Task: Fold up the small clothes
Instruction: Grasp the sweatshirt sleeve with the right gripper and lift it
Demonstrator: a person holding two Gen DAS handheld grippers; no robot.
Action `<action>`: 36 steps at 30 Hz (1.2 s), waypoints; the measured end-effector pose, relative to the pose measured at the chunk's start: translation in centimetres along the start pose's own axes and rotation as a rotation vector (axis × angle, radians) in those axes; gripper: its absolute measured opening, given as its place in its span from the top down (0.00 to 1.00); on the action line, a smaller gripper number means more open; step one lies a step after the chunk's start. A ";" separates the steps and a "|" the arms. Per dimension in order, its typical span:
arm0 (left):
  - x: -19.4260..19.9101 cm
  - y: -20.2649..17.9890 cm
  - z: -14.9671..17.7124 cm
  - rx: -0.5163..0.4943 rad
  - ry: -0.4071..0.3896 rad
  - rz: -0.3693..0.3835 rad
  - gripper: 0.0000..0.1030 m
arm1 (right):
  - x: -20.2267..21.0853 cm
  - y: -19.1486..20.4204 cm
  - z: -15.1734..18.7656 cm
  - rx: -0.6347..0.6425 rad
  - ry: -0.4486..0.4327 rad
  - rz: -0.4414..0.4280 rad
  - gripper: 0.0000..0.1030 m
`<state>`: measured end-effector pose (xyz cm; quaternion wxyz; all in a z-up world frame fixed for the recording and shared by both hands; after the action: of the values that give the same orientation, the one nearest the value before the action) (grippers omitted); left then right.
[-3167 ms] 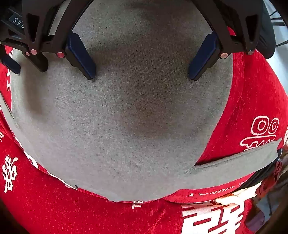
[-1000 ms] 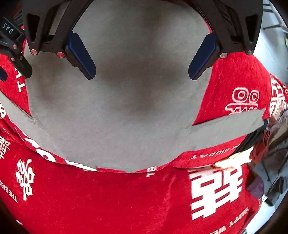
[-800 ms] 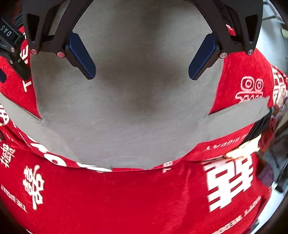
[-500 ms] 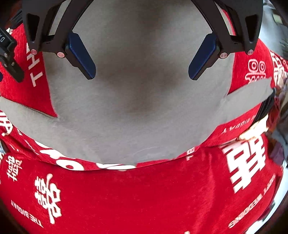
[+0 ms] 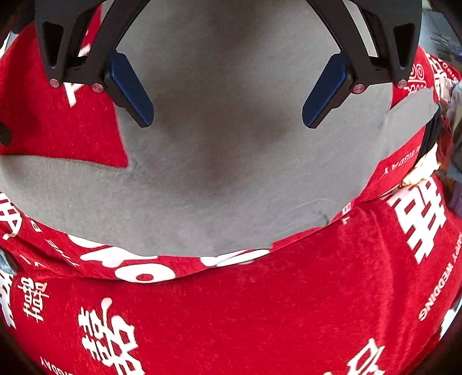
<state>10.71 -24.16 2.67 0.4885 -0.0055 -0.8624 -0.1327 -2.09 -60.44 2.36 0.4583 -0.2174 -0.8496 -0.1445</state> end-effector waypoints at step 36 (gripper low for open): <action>-11.4 -0.3 -8.6 0.261 0.163 0.039 0.00 | -2.8 -4.6 -8.0 -0.167 -0.207 -0.195 0.94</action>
<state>23.88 -25.08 -2.83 0.5559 0.0521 -0.8296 -0.0098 2.71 -68.61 4.06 0.3324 -0.1848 -0.8945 -0.2351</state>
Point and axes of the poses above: each gripper's, at about its wrist camera, not at the fingertips, and x roughly against the way its jaws point, y to its left, z to its underside, the point moved 3 cm from there along -x, roughly the way its jaws point, and after that the axes turned 3 degrees about -y, right-handed, at the moved point
